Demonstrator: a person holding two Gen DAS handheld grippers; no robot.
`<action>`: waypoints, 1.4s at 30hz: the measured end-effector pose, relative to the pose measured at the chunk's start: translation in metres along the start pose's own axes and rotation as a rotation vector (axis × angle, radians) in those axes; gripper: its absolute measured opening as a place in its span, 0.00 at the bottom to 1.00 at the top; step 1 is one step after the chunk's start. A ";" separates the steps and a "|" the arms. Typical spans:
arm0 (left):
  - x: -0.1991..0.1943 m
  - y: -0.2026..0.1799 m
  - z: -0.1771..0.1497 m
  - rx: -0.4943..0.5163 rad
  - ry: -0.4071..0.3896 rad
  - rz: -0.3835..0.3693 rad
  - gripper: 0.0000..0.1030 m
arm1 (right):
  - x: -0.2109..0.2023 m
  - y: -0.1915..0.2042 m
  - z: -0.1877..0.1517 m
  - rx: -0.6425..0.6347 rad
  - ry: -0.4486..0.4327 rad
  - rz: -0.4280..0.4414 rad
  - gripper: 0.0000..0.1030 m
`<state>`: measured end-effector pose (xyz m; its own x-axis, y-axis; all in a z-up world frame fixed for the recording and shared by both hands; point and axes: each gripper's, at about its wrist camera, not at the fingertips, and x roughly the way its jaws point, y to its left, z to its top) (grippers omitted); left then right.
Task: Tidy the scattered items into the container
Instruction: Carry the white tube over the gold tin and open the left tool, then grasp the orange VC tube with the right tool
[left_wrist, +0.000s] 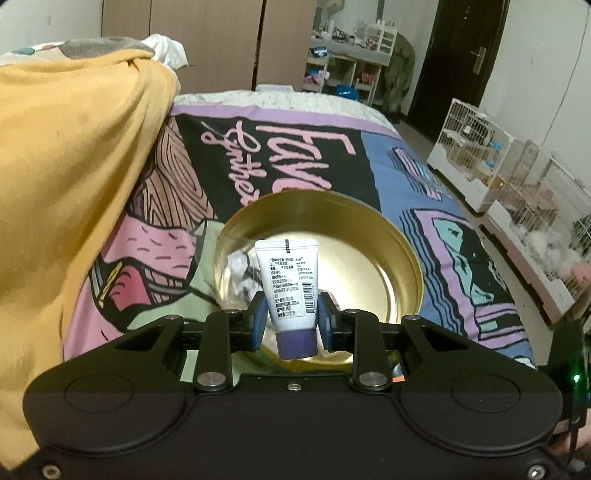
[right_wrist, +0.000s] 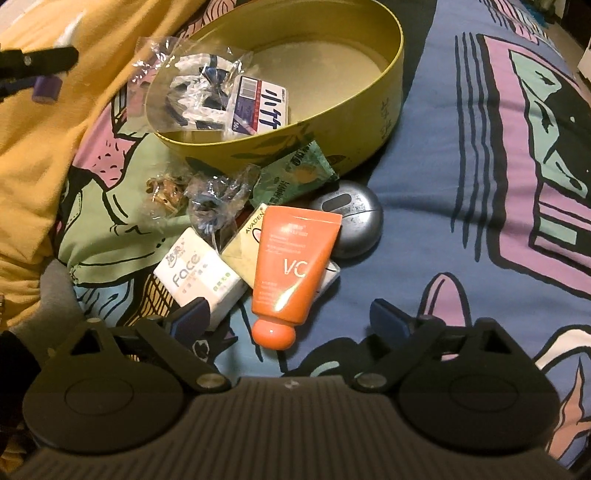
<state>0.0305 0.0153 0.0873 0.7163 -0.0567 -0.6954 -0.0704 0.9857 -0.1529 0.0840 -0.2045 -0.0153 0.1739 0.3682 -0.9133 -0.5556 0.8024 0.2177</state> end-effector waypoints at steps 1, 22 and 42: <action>-0.001 -0.001 0.002 0.001 -0.007 -0.001 0.25 | 0.001 -0.001 0.000 0.002 0.003 0.000 0.92; 0.052 -0.032 0.038 0.082 -0.027 0.015 0.25 | 0.014 -0.003 0.007 0.001 0.052 0.008 0.69; 0.064 0.022 0.009 -0.080 0.052 0.004 0.84 | 0.010 -0.005 0.006 0.031 0.034 0.045 0.39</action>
<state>0.0810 0.0346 0.0458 0.6790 -0.0634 -0.7314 -0.1298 0.9702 -0.2045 0.0932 -0.2018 -0.0238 0.1208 0.3885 -0.9135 -0.5370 0.7995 0.2690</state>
